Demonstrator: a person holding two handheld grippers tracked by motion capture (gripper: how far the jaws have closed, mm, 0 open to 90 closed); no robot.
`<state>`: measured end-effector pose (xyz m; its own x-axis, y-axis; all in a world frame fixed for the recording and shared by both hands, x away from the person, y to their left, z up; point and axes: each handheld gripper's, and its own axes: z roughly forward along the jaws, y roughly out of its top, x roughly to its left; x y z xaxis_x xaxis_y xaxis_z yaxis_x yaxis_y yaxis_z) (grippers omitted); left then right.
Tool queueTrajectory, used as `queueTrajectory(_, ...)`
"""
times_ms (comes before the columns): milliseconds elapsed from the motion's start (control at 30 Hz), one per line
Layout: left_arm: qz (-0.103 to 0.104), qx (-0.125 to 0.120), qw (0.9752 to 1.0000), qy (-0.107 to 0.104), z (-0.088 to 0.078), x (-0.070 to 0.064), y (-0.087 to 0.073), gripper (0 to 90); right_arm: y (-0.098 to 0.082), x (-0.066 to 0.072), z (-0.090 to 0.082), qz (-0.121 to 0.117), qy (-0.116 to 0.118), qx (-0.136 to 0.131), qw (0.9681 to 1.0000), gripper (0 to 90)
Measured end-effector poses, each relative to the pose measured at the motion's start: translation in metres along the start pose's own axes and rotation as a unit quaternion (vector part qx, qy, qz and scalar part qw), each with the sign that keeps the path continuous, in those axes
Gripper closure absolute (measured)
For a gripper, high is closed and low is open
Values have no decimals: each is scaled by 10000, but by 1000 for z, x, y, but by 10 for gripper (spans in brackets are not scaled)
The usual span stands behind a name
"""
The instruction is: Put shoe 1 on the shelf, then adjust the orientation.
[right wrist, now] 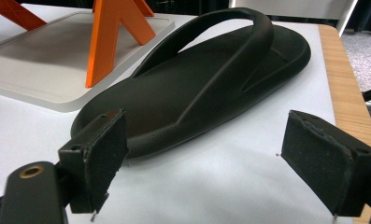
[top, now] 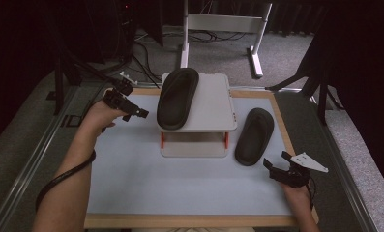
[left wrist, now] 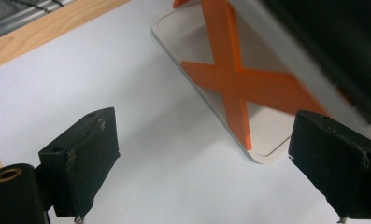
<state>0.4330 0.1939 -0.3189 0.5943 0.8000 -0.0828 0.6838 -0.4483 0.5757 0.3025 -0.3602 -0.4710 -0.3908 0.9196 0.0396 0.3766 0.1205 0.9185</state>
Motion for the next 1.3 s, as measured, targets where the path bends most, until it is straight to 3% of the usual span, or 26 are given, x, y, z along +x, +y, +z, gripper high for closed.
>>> queueTrajectory(100, 0, -190, 9998, 68, 9, -2, -19, 91, 0, 0, 0, -9, 3, 5, 10000, 132)
queueTrajectory(167, -68, -321, 9994, -71, 15, -2, -31, 91, 0, 0, 0, -28, 32, 16, 10000, 124)
queueTrajectory(267, -18, -517, 9986, -109, 21, -6, -50, 91, 0, 1, 1, -65, 16, 49, 10000, 124)
queueTrajectory(367, 2, -857, 9963, -58, 26, -12, -71, 91, 0, 2, 1, -100, 27, 43, 9999, 121)
queueTrajectory(467, 149, -1198, 9926, 116, 30, -18, -92, 91, -1, 2, 1, -73, -105, -39, 9999, 122)
queueTrajectory(567, 88, -1570, 9874, 161, 37, -21, -113, 90, -1, 1, 2, -13, -58, -4, 10000, 129)
queueTrajectory(633, 18, -1702, 9853, 163, 42, -21, -127, 90, -1, 2, 3, -28, -110, 50, 9999, 130)
queueTrajectory(700, 18, -1702, 9853, 163, 42, -21, -127, 90, -1, 2, 4, -61, -129, 79, 9999, 130)
queueTrajectory(767, 80, -1937, 9804, 348, 48, -25, -146, 90, 0, 3, 1, -72, -159, 46, 9998, 108)
queueTrajectory(833, 118, -1998, 9790, 378, 49, -26, -149, 89, 1, -1, 1, 53, -177, 81, 9998, 107)
queueTrajectory(933, 135, -2330, 9707, 565, 51, -29, -161, 89, 2, -3, 2, 117, -127, 152, 9997, 124)
queueTrajectory(967, 140, -2542, 9646, 690, 55, -29, -169, 89, 2, -4, 3, 120, -53, 246, 9996, 148)
queueTrajectory(1000, 140, -2542, 9646, 690, 55, -29, -169, 89, 2, -5, 6, 179, 74, 390, 9991, 147)
queueTrajectory(1033, 94, -2702, 9593, 813, 60, -29, -177, 89, 2, -5, 7, 187, 134, 458, 9987, 150)
queueTrajectory(1067, 94, -2702, 9593, 813, 60, -29, -177, 89, 2, -5, 7, 187, 134, 458, 9987, 150)
queueTrajectory(1133, 8, -2965, 9516, 813, 63, -28, -184, 89, 2, -5, 6, 146, 104, 418, 9990, 161)
queueTrajectory(1167, -84, -3188, 9439, 862, 65, -27, -190, 89, 2, -7, 6, 235, 199, 489, 9983, 159)
queueTrajectory(1200, -84, -3188, 9439, 862, 65, -27, -190, 90, 2, -7, 6, 235, 199, 489, 9983, 159)
queueTrajectory(1233, -152, -3338, 9388, 841, 67, -25, -194, 90, 3, -11, 8, 373, 347, 605, 9969, 167)
queueTrajectory(1267, -152, -3338, 9388, 841, 67, -25, -194, 89, 3, -11, 8, 373, 347, 605, 9969, 167)
queueTrajectory(1300, -191, -3384, 9371, 838, 68, -24, -195, 89, 3, -12, 9, 427, 373, 656, 9962, 190)
